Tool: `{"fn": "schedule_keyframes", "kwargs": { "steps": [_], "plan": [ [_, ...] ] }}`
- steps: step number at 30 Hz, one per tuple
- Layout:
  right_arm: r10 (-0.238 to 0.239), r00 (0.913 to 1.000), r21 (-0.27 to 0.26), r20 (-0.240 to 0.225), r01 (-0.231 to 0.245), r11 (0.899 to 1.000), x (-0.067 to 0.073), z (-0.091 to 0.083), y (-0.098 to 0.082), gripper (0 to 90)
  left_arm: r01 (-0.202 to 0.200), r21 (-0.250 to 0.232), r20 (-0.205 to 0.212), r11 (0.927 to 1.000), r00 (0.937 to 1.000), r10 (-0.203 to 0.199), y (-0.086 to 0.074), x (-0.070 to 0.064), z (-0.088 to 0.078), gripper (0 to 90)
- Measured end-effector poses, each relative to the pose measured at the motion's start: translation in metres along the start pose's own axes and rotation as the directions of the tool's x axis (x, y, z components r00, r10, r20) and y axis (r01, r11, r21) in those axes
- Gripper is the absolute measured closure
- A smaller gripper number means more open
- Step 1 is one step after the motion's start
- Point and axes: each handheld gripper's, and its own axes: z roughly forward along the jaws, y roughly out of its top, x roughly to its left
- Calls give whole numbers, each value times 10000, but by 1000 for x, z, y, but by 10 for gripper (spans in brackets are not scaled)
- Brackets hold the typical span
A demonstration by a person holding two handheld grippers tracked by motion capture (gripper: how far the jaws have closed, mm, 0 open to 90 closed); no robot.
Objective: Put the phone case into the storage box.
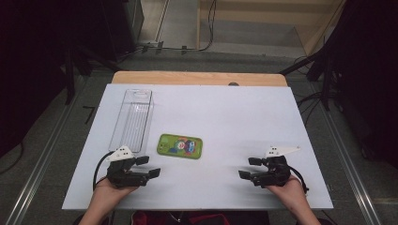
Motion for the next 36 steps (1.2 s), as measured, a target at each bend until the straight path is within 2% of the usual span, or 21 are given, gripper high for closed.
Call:
{"fn": "schedule_keyframes", "kwargs": {
  "steps": [4,8,9,14,36],
  "plan": [
    [-67,10000,-1,-33,67,10000,0,1,1,233,-10,-16,12,10000,10000,10,0,1,-1,269],
    [64,10000,87,-50,-63,9999,-2,0,0,234,30,-15,-10,10000,10000,-30,0,1,0,267],
    [48,10000,91,-25,-48,9999,-2,-1,0,233,168,25,26,9999,9999,-168,1,1,1,256],
    [72,10000,-70,48,-71,10000,-3,-3,-1,233,126,23,40,9999,9999,-126,1,1,1,251],
    [21,10000,-32,62,-21,10000,-2,-3,-2,233,229,92,43,9997,9997,-229,2,1,1,254]
  ]
}}
